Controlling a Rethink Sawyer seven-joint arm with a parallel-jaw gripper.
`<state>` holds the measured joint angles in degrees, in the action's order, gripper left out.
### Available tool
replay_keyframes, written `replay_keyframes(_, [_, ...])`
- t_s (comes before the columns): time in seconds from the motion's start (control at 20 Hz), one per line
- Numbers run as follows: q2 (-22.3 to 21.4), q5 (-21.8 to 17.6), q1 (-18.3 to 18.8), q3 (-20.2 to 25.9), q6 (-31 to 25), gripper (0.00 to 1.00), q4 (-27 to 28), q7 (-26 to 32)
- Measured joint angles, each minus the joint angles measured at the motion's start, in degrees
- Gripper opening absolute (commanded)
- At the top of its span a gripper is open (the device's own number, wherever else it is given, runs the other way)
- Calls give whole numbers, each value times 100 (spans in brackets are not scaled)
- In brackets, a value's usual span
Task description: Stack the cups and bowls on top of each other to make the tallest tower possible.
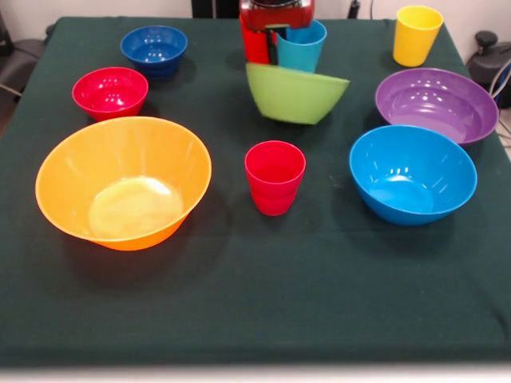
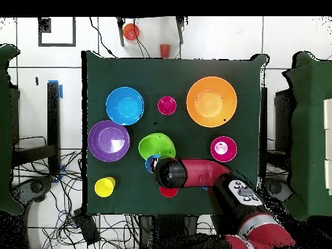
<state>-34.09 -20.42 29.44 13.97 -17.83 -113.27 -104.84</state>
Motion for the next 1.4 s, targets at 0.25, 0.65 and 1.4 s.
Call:
replay_keyframes(0.25, [-426,172,124,130,-347,0,-2,0])
replay_keyframes(0.65, [-805,282,124,224,-391,0,-6,0])
replay_keyframes(1.4, [-644,304,-104,230,-391,0,3,0])
